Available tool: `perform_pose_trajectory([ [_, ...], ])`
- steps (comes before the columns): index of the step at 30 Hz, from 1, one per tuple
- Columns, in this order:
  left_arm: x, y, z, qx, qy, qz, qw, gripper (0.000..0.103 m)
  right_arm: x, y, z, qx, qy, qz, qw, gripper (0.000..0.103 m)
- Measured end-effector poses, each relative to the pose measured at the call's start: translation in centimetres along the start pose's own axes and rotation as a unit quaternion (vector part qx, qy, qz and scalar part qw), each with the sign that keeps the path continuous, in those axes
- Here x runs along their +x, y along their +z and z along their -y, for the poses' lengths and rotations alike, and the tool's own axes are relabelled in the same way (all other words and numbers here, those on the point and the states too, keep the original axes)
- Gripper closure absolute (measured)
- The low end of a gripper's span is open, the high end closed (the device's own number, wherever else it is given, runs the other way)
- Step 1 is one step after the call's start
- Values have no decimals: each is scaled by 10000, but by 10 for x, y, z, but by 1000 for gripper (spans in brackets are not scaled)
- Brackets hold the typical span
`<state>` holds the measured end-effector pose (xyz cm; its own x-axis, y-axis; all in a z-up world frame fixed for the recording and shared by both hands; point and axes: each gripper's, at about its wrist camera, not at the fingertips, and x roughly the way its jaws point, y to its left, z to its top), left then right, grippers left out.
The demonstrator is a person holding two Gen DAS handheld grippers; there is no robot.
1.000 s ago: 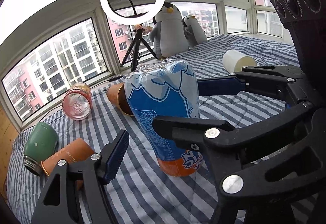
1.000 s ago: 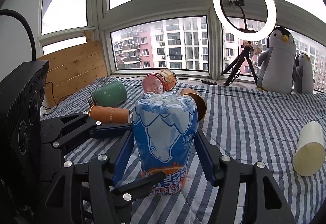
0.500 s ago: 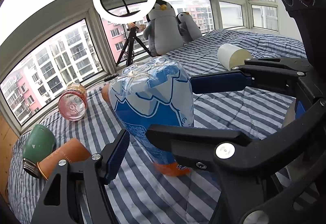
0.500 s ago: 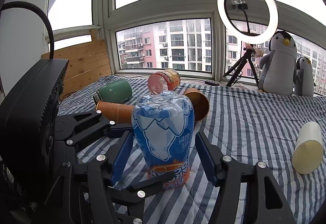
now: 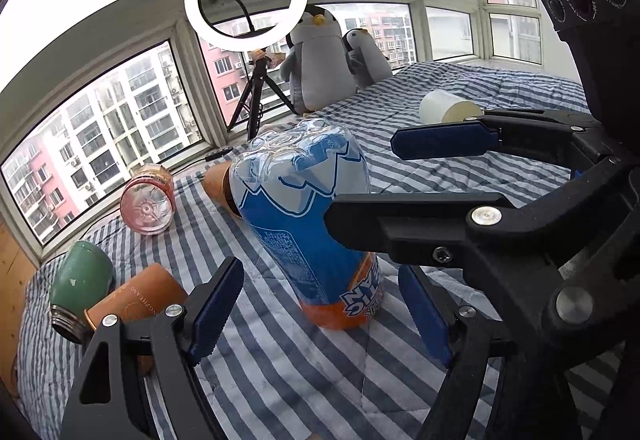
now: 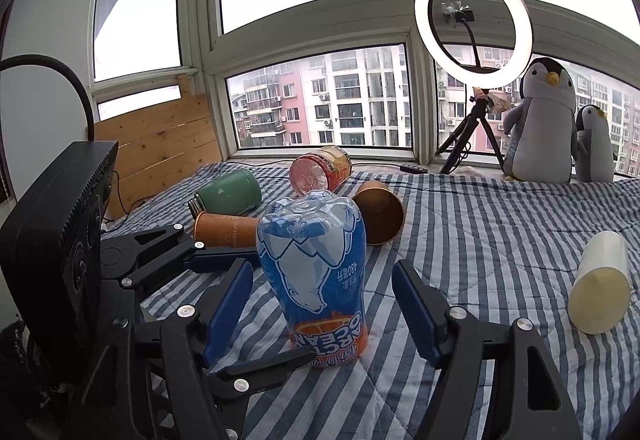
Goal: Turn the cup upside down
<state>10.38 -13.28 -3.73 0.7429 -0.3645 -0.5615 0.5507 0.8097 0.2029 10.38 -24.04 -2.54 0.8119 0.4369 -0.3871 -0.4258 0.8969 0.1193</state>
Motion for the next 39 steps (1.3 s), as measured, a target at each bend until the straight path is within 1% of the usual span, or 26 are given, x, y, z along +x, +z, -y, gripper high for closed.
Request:
perform_pose_trajectory([
  [4,-18,-5,-5,-106,83,15,9999,17,-15,-2,2,100,-17,103,9999,31],
  [7,-35,-8,-11,-275,182,98,9994,16,-29,-4,2,150,-210,242,9994,29],
  [9,-49,-9,-14,-419,327,240,9983,15,-39,-7,0,132,-391,371,9985,28],
  [12,-74,-10,-16,-705,632,604,9937,7,-53,-9,-6,52,-684,561,9961,26],
  [14,-89,-12,-14,-838,868,832,9892,6,-64,-10,-9,14,-867,728,9936,23],
  [16,-104,-14,-13,-978,1034,1060,9841,5,-71,-10,-12,-33,-942,825,9921,22],
  [18,-117,-18,-13,-1232,1125,1279,9776,4,-78,-10,-15,-112,-1144,943,9889,21],
  [20,-130,-21,-14,-1454,1111,1491,9717,1,-84,-13,-17,-189,-1317,1068,9853,16],
  [21,-135,-22,-14,-1534,1182,1581,9683,1,-87,-15,-18,-198,-1361,1107,9843,15],
  [23,-146,-25,-10,-1560,1355,1772,9622,1,-91,-18,-18,-183,-1412,1160,9830,13],
  [26,-157,-28,-7,-1620,1626,2062,9512,1,-95,-23,-15,-109,-1596,1276,9788,13],
  [28,-159,-31,-5,-1619,1781,2178,9459,1,-96,-27,-13,-26,-1665,1326,9771,13],
  [30,-157,-31,-1,-1527,1915,2204,9442,1,-94,-30,-12,0,-1717,1327,9762,13],
  [32,-153,-31,0,-1499,1934,2179,9448,1,-93,-32,-13,-37,-1823,1354,9739,13],
  [34,-150,-33,1,-1497,2008,2197,9429,1,-94,-33,-16,-90,-1917,1413,9712,13],
  [37,-148,-36,0,-1582,1979,2179,9425,1,-98,-36,-22,-155,-2132,1568,9642,13],
  [39,-143,-39,-1,-1633,1971,2159,9423,1,-98,-37,-24,-185,-2210,1604,9618,13],
])
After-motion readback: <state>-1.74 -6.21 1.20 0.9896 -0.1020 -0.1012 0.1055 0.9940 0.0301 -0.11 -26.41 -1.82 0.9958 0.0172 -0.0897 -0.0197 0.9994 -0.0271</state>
